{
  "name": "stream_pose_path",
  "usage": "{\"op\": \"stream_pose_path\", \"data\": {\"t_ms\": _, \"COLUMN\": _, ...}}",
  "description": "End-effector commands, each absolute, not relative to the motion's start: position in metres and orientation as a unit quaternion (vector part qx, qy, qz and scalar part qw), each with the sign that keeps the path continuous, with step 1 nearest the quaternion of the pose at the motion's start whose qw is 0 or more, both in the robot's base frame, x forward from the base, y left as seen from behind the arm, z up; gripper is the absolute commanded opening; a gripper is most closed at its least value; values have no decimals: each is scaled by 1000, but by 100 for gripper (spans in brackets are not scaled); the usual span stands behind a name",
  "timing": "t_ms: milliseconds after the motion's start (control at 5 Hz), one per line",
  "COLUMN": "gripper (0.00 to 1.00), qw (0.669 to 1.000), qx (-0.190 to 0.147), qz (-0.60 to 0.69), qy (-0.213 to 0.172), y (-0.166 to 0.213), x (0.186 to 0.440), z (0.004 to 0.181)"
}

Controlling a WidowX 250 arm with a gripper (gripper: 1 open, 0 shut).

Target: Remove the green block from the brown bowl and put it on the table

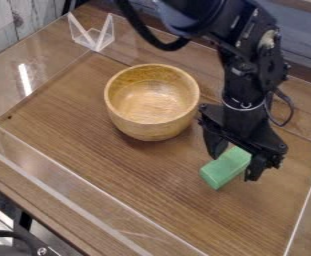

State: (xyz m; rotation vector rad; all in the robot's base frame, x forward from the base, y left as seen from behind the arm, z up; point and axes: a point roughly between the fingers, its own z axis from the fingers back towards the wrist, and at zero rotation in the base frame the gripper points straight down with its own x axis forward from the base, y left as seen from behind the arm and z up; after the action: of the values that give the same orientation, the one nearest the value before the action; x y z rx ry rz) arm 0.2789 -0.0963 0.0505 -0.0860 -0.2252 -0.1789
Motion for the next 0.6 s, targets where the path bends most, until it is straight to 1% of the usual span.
{"op": "stream_pose_path", "data": {"t_ms": 0, "gripper": 100, "qw": 986, "qx": -55, "qz": -77, "qy": -137, "y": -96, "x": 295, "z": 59}}
{"op": "stream_pose_path", "data": {"t_ms": 200, "gripper": 100, "qw": 987, "qx": -61, "qz": -52, "qy": -138, "y": -89, "x": 292, "z": 73}}
{"op": "stream_pose_path", "data": {"t_ms": 400, "gripper": 100, "qw": 985, "qx": -69, "qz": -21, "qy": -155, "y": -77, "x": 295, "z": 98}}
